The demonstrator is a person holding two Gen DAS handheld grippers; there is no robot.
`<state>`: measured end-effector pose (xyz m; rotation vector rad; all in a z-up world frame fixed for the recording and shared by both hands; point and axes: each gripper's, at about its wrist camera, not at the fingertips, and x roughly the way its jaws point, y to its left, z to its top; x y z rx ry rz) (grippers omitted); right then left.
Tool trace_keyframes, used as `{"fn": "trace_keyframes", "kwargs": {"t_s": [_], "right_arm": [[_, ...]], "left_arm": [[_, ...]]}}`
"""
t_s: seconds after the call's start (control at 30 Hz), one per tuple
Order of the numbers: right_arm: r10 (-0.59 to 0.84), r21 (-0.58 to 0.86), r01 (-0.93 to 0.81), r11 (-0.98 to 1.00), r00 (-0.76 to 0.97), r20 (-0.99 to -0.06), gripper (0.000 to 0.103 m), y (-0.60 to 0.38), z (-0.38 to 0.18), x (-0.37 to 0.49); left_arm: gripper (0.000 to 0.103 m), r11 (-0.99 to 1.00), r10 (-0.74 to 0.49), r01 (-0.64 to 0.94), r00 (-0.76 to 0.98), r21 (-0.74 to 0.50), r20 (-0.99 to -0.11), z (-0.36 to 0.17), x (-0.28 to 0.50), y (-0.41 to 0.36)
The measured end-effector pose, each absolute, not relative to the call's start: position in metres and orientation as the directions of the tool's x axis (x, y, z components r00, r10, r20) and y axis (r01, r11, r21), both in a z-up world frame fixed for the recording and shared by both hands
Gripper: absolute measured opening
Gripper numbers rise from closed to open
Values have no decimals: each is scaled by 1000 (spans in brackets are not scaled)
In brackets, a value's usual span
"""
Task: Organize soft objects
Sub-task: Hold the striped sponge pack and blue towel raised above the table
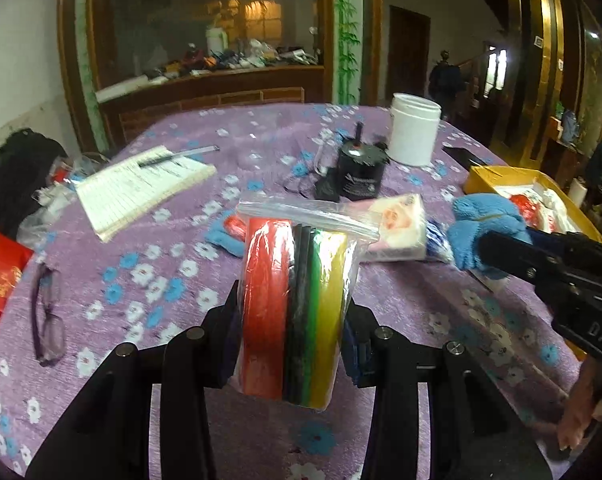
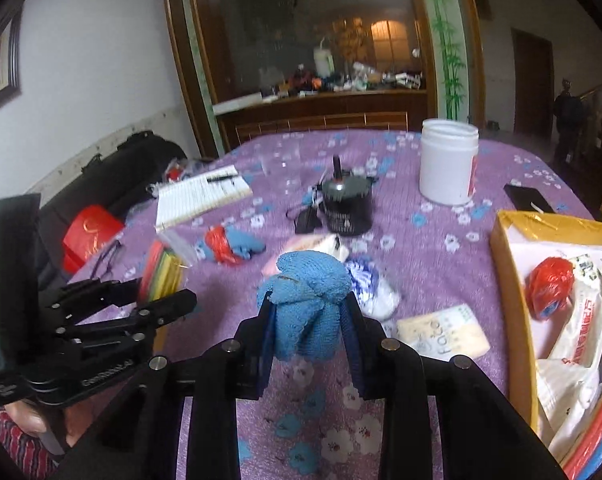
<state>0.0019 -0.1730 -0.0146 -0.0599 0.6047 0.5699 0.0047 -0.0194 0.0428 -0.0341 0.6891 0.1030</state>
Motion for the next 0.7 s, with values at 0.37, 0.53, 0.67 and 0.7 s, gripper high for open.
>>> {"fn": "trace_keyframes", "kwargs": {"t_s": [0.37, 0.53, 0.67, 0.7], "right_arm": [[492, 94, -529, 843, 688, -533, 32, -171, -13, -4], [493, 94, -529, 843, 691, -528, 32, -172, -13, -4], [494, 97, -530, 842, 689, -530, 32, -171, -13, -5], [495, 97, -530, 842, 690, -529, 32, -172, -13, -5]], "left_arm": [[39, 979, 200, -184, 804, 86, -560, 50, -1, -17], [39, 972, 233, -213, 809, 100, -540, 52, -2, -16], [39, 970, 241, -218, 812, 107, -532, 52, -4, -17], [39, 970, 240, -217, 812, 107, -532, 52, -4, -17]]}}
